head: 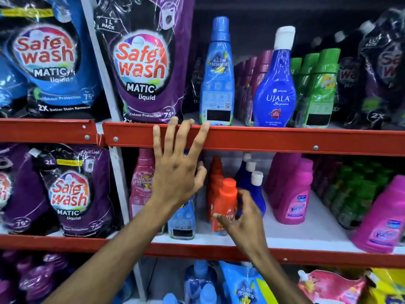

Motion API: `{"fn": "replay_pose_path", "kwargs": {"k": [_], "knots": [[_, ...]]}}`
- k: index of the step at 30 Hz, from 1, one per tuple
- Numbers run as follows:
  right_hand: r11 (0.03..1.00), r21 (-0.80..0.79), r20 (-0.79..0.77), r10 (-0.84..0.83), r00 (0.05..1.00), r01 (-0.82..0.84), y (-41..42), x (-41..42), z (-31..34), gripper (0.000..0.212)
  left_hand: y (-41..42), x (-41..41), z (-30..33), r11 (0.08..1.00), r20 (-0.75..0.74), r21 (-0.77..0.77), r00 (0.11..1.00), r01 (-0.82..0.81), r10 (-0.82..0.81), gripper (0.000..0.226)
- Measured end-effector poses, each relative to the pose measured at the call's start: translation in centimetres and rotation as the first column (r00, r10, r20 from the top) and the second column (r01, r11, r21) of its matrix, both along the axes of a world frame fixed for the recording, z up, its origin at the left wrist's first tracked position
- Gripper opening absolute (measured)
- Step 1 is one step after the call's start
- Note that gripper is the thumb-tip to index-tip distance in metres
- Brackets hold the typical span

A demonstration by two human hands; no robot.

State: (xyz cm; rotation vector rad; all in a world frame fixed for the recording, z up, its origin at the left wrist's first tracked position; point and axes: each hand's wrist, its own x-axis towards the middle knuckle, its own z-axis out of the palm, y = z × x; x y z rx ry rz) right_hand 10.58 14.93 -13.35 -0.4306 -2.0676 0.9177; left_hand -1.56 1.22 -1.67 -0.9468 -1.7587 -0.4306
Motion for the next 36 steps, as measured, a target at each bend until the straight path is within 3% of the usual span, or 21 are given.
{"fn": "replay_pose_path", "kwargs": {"k": [7,20,22,24,28,32,36], "knots": [[0.998,-0.056,0.082,0.013,0.997,-0.008,0.6,-3.3,-3.1,0.073,0.0,-0.1,0.0,1.000,-0.001,0.005,1.000,-0.001,0.001,0.098],[0.997,0.041,0.153,-0.065,0.986,0.060,-0.7,-2.5,-2.0,0.082,0.7,0.0,-0.2,0.999,0.023,0.036,1.000,-0.004,0.003,0.094],[0.984,0.123,0.070,-0.139,0.988,0.130,-1.0,-1.2,-0.8,0.066,0.7,0.0,-0.1,0.999,0.025,0.043,1.000,0.001,-0.002,0.093],[0.959,0.198,-0.115,-0.184,0.976,0.204,-1.4,0.1,0.8,0.045,0.7,0.1,-0.1,0.999,0.023,0.054,1.000,-0.001,-0.001,0.090],[0.853,0.338,-0.508,-0.190,0.840,0.397,-0.6,2.2,6.1,0.023,1.3,1.2,0.3,0.993,0.070,0.114,0.997,-0.020,0.012,0.085],[0.748,0.357,-0.630,-0.249,0.735,0.560,1.0,3.5,13.4,0.032,2.5,2.8,0.7,0.992,0.093,0.127,0.996,-0.002,-0.010,0.084],[0.759,0.290,-0.501,-0.399,0.768,0.583,2.2,3.4,19.1,0.062,3.9,4.2,1.0,0.997,0.043,0.068,0.998,0.047,-0.050,0.085]]}}
